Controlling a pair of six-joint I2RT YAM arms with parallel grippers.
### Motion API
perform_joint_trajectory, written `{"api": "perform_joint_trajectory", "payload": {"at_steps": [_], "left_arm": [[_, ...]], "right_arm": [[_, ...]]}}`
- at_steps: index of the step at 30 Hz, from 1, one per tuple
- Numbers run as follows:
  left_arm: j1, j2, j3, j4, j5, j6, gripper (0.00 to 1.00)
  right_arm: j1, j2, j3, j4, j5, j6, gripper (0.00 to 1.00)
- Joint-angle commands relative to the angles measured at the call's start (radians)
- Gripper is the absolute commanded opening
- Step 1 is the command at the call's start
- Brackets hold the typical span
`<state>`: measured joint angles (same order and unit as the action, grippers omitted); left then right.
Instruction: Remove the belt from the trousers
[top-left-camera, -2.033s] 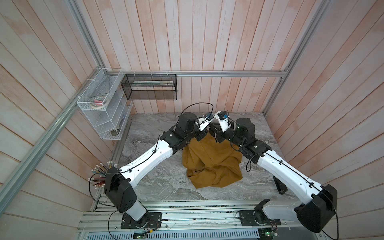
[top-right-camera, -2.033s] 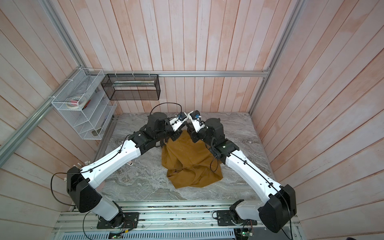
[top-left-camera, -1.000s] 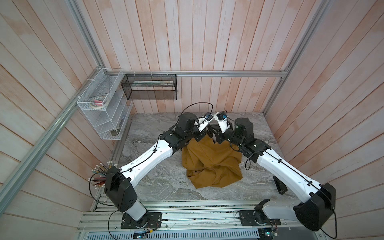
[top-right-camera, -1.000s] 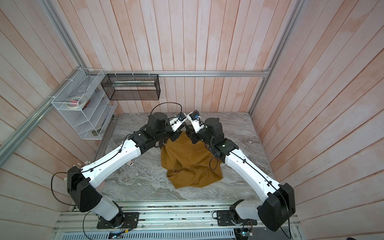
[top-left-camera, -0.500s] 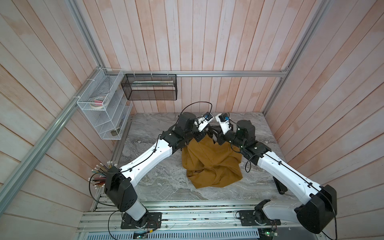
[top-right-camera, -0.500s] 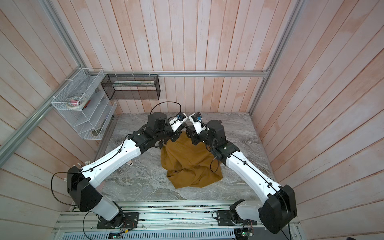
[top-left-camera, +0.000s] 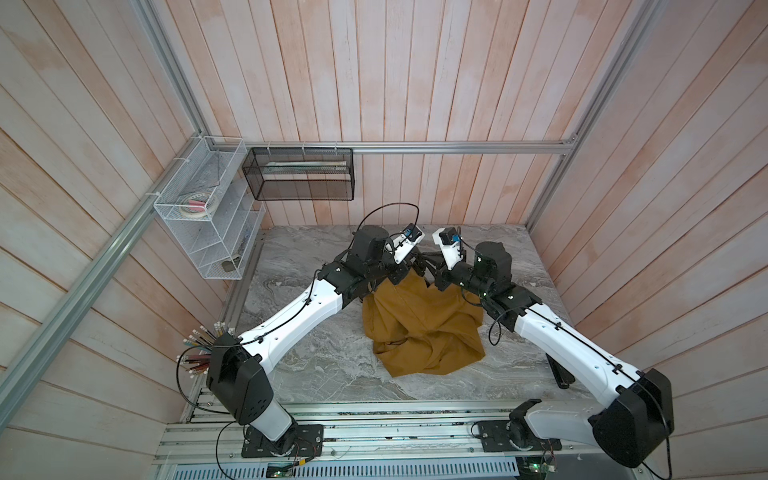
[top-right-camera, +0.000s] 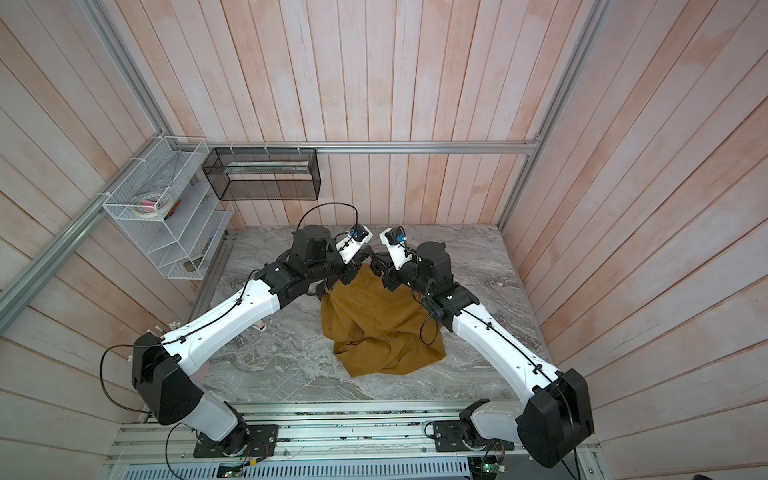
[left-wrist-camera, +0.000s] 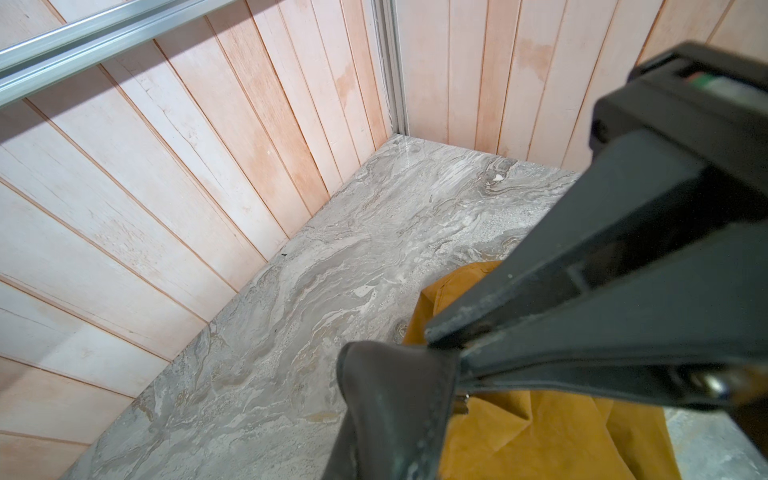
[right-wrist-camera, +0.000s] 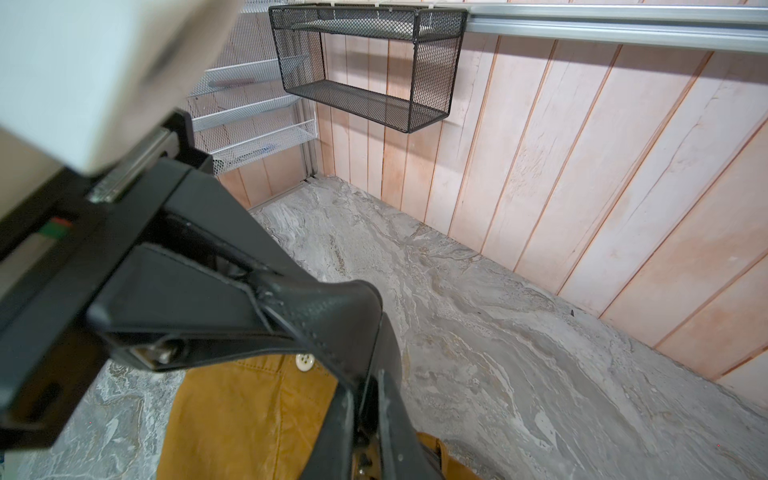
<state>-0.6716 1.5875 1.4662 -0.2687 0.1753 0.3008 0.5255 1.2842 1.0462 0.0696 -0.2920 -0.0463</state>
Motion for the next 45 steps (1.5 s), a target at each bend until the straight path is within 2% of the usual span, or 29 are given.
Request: {"api": "perform_joint_trajectory", "payload": {"at_steps": [1, 14, 18, 31, 39, 45], "left_arm": [[0.016, -0.131, 0.01, 0.219, 0.077, -0.065, 0.0], [0.032, -0.169, -0.035, 0.276, 0.113, -0.099, 0.0], [0.032, -0.164, -0.038, 0.276, 0.118, -0.104, 0.0], [0.032, -0.177, -0.035, 0.27, 0.112, -0.097, 0.0], [0.021, -0.183, -0.034, 0.283, 0.147, -0.098, 0.0], [-0.008, -0.185, -0.025, 0.277, 0.118, -0.071, 0.0]], "right_arm": [[-0.038, 0.035, -0.068, -0.163, 0.056, 0.026, 0.02], [-0.067, 0.018, -0.112, -0.114, 0.013, 0.061, 0.0], [-0.067, 0.014, -0.116, -0.107, 0.013, 0.073, 0.16], [-0.067, 0.007, -0.12, -0.087, 0.054, 0.092, 0.21], [-0.064, 0.009, -0.111, -0.071, 0.042, 0.092, 0.16], [-0.059, 0.024, -0.098, -0.068, 0.043, 0.088, 0.12]]}}
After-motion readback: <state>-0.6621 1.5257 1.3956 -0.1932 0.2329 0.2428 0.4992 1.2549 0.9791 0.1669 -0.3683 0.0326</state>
